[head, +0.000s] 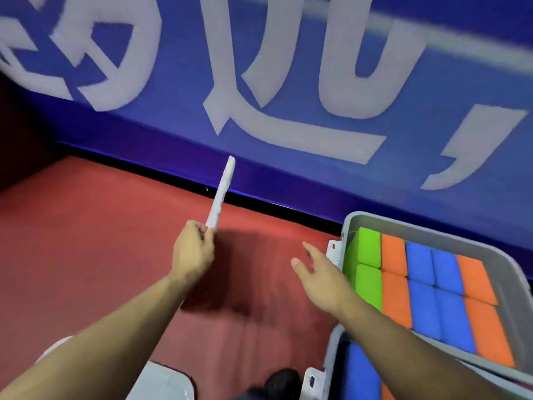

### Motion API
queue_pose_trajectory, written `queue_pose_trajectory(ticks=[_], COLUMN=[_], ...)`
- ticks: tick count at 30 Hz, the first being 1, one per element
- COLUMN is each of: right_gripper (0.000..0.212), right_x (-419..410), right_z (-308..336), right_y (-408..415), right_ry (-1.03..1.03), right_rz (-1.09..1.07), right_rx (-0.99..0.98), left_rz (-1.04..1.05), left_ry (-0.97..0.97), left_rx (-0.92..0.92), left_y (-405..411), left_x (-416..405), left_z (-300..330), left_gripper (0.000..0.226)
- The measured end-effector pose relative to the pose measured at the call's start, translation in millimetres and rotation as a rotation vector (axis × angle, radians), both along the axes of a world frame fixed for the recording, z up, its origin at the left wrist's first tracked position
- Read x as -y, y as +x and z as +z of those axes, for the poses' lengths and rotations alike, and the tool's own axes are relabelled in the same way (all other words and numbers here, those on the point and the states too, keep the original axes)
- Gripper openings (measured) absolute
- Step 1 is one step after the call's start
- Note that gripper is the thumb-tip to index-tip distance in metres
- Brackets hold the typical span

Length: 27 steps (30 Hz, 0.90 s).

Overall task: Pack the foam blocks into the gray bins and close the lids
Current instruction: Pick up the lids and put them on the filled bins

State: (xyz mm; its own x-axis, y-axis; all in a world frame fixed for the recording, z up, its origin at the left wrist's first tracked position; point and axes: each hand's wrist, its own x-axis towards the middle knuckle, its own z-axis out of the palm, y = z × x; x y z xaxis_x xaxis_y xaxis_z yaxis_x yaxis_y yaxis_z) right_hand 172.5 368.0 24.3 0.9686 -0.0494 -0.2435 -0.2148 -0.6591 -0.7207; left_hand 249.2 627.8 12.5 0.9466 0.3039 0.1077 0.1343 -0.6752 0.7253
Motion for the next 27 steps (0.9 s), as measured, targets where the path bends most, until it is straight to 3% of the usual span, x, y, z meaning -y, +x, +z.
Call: queue_pose_trajectory(ticks=[9, 15, 21, 27], right_gripper=[0.064, 0.067, 0.07, 0.078], right_x=[48.9, 85.6, 132.6, 221.0], right_z=[109.5, 147.1, 168.1, 148.3], right_y=[-80.3, -124.6, -154.2, -195.8], right_ry=[-0.067, -0.084, -0.062, -0.027], right_rz=[-0.114, -0.207, -0.315, -0.463], right_rx=[0.127, 0.173, 0.206, 0.127], left_rz=[-0.208, -0.193, -0.312, -0.397], left_ry=[-0.187, -0.373, -0.469, -0.486], left_rx=[0.189, 0.28, 0.277, 0.237], left_y=[-53.3, -88.3, -110.3, -126.3], left_x=[55.4, 91.6, 129.2, 212.2], left_z=[156.2, 233.0, 257.9, 244.2], left_gripper=[0.025, 0.027, 0.052, 0.039])
